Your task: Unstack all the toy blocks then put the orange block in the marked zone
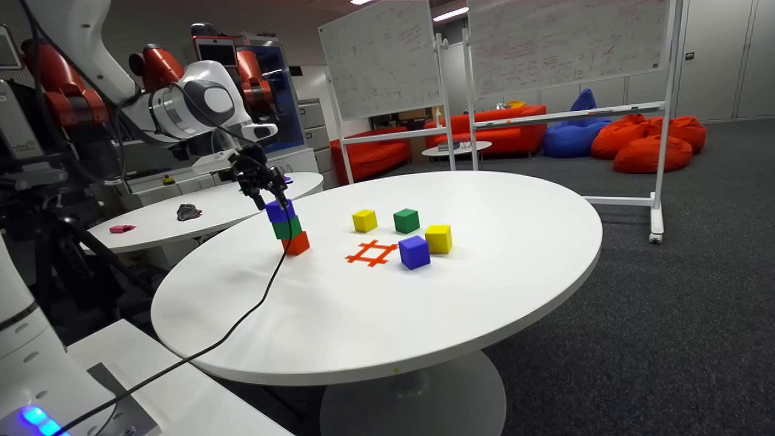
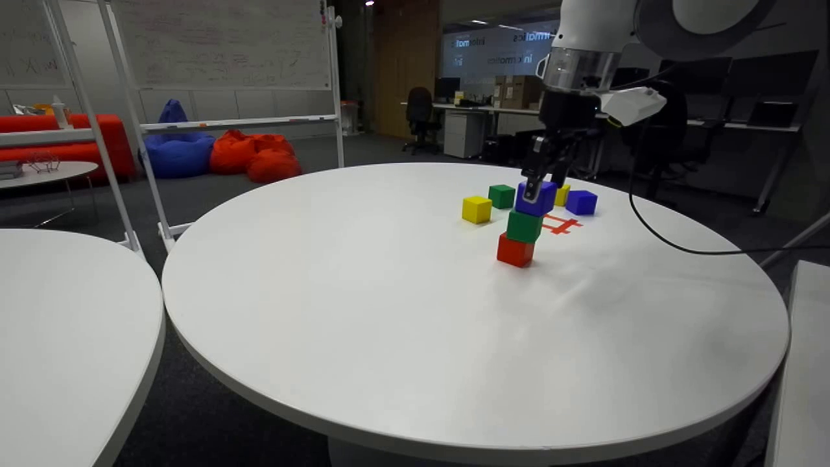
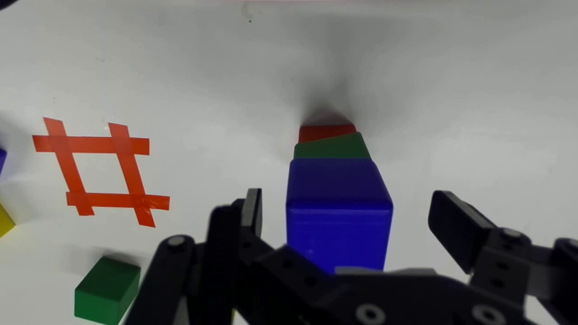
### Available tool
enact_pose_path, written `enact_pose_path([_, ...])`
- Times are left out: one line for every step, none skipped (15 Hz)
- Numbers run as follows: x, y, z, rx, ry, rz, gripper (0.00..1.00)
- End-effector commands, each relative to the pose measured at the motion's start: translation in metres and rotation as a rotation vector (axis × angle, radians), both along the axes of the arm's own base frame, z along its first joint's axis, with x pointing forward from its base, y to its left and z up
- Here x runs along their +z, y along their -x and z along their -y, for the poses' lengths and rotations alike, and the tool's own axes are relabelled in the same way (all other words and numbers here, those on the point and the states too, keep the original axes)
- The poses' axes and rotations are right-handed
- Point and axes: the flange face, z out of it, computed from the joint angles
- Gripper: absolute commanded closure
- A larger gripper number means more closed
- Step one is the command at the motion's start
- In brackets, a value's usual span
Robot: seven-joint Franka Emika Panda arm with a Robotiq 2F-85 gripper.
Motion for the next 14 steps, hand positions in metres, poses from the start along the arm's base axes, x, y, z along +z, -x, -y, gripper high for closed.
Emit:
enact_pose_path([0.0008, -0.0004, 0.0003, 0.001, -0.001, 0.0, 0.0])
enact_pose_path([0.001, -0.0006, 0.0002, 0.001, -0.001, 0.0, 0.0])
enact_pose_path([0.0012, -0.0007, 0.0002, 0.001, -0.001, 0.001, 0.0])
enact_pose_path([0.0013, -0.0008, 0.0002, 0.001, -0.001, 0.001, 0.0])
enact_pose_path([0.0014, -0.0009, 0.0001, 0.001, -0.001, 0.001, 0.0])
enact_pose_path([0.0014, -0.0009, 0.0001, 0.0, -0.001, 0.001, 0.0])
enact_pose_path([0.0006, -0.0018, 0.0009, -0.002, -0.004, -0.001, 0.0])
enact_pose_path([-0.0004, -0.0026, 0.0016, -0.004, -0.006, -0.004, 0.0])
enact_pose_path([-0.0012, -0.0034, 0.0026, -0.005, -0.006, -0.006, 0.0])
enact_pose_path([-0.0022, -0.004, 0.0033, -0.006, -0.008, -0.008, 0.0])
enact_pose_path([-0.0032, -0.0046, 0.0041, -0.008, -0.008, -0.009, 0.0])
enact_pose_path([-0.0039, -0.0048, 0.0044, -0.008, -0.009, -0.011, 0.0])
enact_pose_path([-0.0049, -0.005, 0.0049, -0.01, -0.009, -0.012, 0.0])
enact_pose_path([-0.006, -0.0051, 0.0054, -0.011, -0.009, -0.015, 0.0])
